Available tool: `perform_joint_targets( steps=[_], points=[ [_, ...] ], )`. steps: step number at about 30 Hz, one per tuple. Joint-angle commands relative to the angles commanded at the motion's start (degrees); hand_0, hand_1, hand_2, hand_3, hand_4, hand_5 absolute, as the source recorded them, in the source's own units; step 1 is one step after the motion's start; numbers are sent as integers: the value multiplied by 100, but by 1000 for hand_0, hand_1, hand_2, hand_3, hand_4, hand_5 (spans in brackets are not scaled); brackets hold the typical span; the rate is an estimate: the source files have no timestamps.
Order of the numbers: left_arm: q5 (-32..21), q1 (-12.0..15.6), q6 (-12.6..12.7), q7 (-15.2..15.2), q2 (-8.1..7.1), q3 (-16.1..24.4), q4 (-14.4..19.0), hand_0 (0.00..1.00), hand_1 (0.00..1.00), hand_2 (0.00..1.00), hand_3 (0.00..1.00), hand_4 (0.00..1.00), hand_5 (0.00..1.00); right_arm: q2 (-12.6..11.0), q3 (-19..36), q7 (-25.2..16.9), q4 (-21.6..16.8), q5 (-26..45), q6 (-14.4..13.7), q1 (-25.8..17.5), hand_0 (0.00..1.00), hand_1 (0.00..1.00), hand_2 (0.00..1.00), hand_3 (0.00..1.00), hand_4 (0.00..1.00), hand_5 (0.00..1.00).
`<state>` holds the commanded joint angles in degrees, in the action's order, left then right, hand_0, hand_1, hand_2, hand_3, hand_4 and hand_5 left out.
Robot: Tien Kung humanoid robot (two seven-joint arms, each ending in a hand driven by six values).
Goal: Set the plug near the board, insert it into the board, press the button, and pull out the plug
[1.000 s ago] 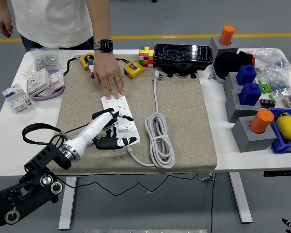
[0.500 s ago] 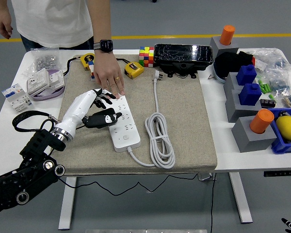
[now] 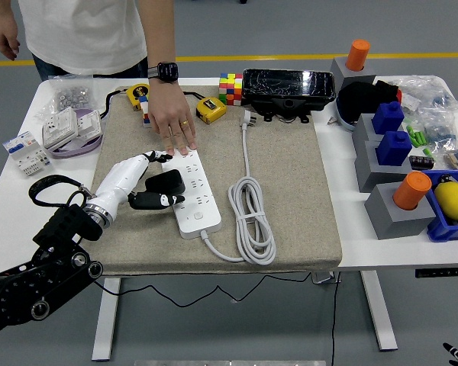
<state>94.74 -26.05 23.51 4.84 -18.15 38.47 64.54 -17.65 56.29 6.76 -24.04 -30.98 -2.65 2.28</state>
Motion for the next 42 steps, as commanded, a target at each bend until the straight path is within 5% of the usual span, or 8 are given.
perform_joint_targets(
  steps=[1,6,7,15,23,31,42],
  points=[
    [-75,-20,-21,0,11,-13,-35,456,435,453,571,838,226,-2,0,1,1,2,0,0,562,640,624,604,969,500],
    [-170,-71,14,2,52,-68,-142,456,435,453,571,838,226,-5,-11,2,2,6,1,1,562,640,624,604,969,500],
    [-176,-86,31,14,63,-89,-166,352,341,399,544,643,59,-5,-14,2,3,7,1,1,562,640,623,604,969,501],
    [-23,-144,102,107,101,-179,-247,321,327,390,546,606,2,-13,-29,4,0,6,2,-4,562,640,624,605,969,501],
    [-108,-125,340,-210,91,-165,-203,303,326,386,532,588,2,-12,-18,4,0,6,4,-1,562,640,624,605,970,500],
    [-444,24,731,-906,56,62,-214,295,329,388,532,599,2,-7,-20,2,-3,1,8,-2,562,640,623,605,969,500],
    [-420,219,743,-939,-96,307,-586,314,346,402,547,603,2,-7,-12,4,-4,-9,10,-5,562,640,623,604,969,501]
  ],
)
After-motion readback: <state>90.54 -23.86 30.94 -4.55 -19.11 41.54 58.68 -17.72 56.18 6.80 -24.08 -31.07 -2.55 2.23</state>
